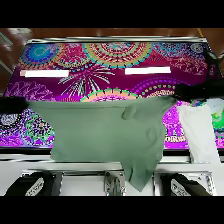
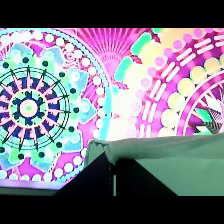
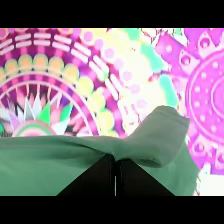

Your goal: Fold the shirts.

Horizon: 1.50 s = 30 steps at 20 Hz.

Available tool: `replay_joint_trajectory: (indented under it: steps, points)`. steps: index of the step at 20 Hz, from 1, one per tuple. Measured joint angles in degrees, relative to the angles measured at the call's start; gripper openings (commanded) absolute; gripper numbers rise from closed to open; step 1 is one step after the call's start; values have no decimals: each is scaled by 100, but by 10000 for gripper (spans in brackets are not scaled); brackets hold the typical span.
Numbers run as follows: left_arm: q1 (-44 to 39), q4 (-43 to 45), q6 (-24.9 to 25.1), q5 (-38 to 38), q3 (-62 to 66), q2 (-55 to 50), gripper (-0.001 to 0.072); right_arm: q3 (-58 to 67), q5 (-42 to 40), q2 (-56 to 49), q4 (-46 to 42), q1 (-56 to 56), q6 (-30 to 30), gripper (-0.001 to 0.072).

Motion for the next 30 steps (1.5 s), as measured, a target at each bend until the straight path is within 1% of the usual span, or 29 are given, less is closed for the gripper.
replay_joint_trajectory:
  steps: [4, 7, 10, 13, 15, 17, 19, 23, 25, 27, 30]
  points:
    - [2, 0, -55, 1416, 247, -1545, 40, -103, -2302, -1082, 90, 437, 251, 53]
    - [2, -68, -79, 2271, 658, -2640, 40, -44, -3609, -1687, 192, 673, 293, 53]
    - [2, -146, -81, 2769, 994, -3495, 40, -15, -4557, -2197, 223, 837, 264, 53]
    - [4, -348, -83, 2962, 1158, -4087, 41, -7, -4964, -2570, 245, 929, 247, 53]
    - [9, -437, -76, 2935, 1211, -4291, 41, -4, -5005, -2693, 247, 946, 243, 54]
    - [33, -501, 133, 2684, 1266, -4356, 41, -4, -4802, -2656, 205, 929, 232, 53]
    - [74, -533, 437, 2184, 1329, -4358, 41, -2, -4260, -2494, 66, 863, 227, 54]
    - [177, -562, 946, 903, 1333, -4387, 40, -31, -2413, -2288, -334, 693, 267, 54]
    - [240, -566, 1086, 468, 1263, -4444, 40, -101, -1716, -2321, -664, 654, 402, 54]
    - [302, -584, 1172, 201, 1204, -4546, 40, -151, -1353, -2406, -850, 636, 514, 53]
    - [385, -649, 1226, -7, 1169, -4739, 40, -188, -1207, -2583, -911, 627, 638, 54]
